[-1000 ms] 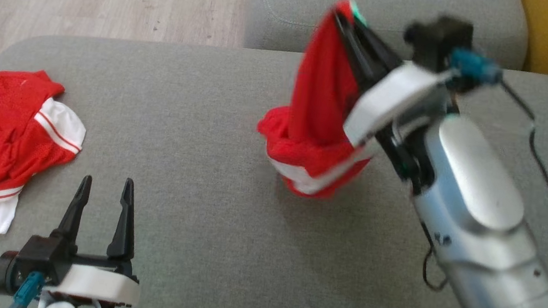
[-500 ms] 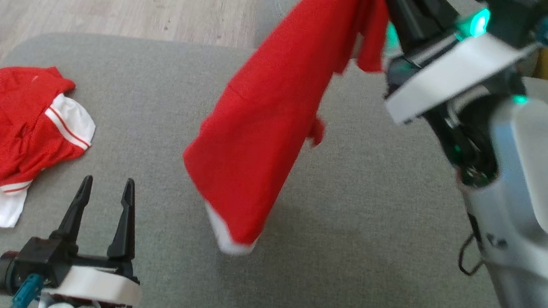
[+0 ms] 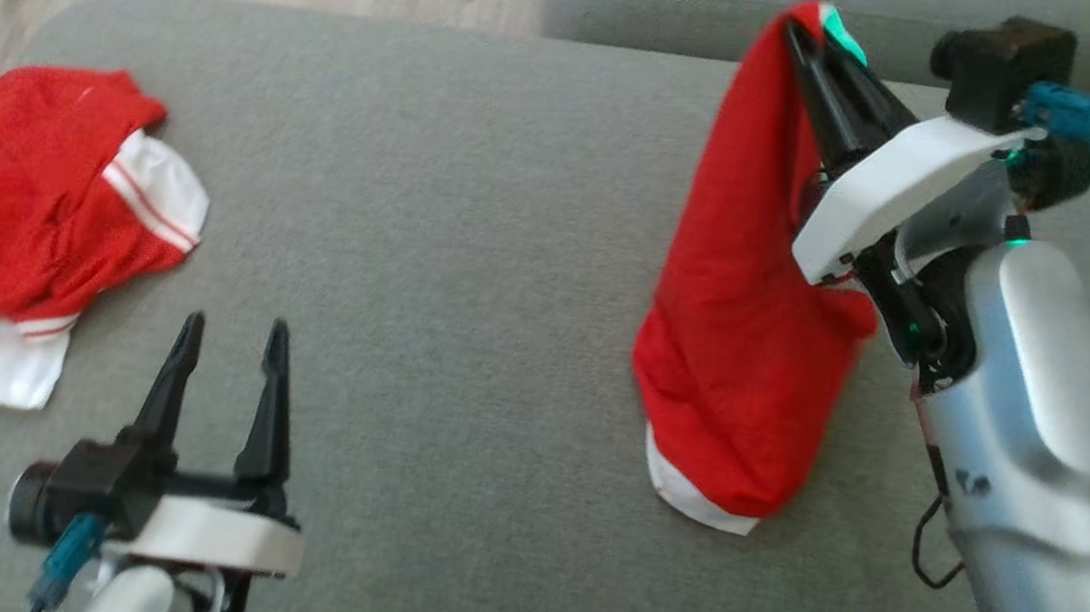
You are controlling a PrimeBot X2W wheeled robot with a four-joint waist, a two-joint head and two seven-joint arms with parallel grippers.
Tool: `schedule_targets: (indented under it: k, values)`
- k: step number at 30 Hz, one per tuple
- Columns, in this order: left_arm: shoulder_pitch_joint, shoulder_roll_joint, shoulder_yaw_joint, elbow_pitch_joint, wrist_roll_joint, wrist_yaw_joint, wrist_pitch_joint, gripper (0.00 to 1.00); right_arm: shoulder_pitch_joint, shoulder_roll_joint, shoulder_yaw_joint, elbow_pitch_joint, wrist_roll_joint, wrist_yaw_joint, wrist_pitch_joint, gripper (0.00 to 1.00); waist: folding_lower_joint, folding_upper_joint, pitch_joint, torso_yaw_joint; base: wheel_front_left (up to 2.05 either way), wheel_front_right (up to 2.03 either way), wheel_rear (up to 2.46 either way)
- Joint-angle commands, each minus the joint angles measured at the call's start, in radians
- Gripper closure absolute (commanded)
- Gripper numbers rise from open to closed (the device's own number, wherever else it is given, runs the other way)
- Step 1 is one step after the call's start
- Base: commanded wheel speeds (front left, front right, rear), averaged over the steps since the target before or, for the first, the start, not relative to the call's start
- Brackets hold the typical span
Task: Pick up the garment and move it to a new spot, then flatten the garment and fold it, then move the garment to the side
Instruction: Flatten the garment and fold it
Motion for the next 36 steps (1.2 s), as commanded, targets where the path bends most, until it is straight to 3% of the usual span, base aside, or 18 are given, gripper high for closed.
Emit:
schedule_targets:
  k: [1,7,9,13,18,27,36]
  values:
    - [-0.053,0.009,0.033,-0.021,0.005,-0.007,-0.012,0.0,-0.065,0.019,0.006,-0.012,0.004,0.008,-0.017,1.0,-0.0002,0.0,0.022,0.026,0.0,0.0,0.0]
    - [-0.098,-0.018,0.003,0.007,0.02,-0.029,-0.019,0.0,-0.161,0.002,-0.006,0.292,0.02,0.008,-0.156,1.0,-0.0002,0.0,0.067,0.094,0.0,0.0,0.0]
    - [-0.109,-0.026,-0.002,0.017,0.023,-0.034,-0.021,0.0,-0.185,-0.001,0.0,0.385,0.033,0.008,-0.182,0.0,-0.0002,0.0,0.077,0.106,0.0,0.0,0.0]
    - [-0.117,-0.033,-0.005,0.036,0.027,-0.038,-0.024,0.0,-0.208,0.001,0.024,0.522,0.068,0.008,-0.178,0.0,-0.0002,0.0,0.072,0.105,0.0,0.0,0.0]
    - [-0.1,-0.027,0.017,0.054,0.02,-0.036,-0.027,0.0,-0.192,-0.011,0.075,0.579,0.108,0.008,-0.16,0.0,-0.0002,0.0,0.027,0.052,0.0,0.0,0.0]
    - [-0.038,-0.014,0.051,0.049,0.01,-0.028,-0.03,0.0,0.003,-0.06,0.029,0.512,0.139,0.008,-0.156,0.0,-0.0002,0.0,-0.054,-0.045,0.0,0.0,0.0]
    - [-0.043,-0.009,0.045,0.026,0.017,-0.033,-0.029,0.0,0.151,-0.005,-0.08,0.455,0.159,0.008,-0.11,0.0,-0.0002,0.0,-0.015,-0.056,0.0,0.0,0.0]
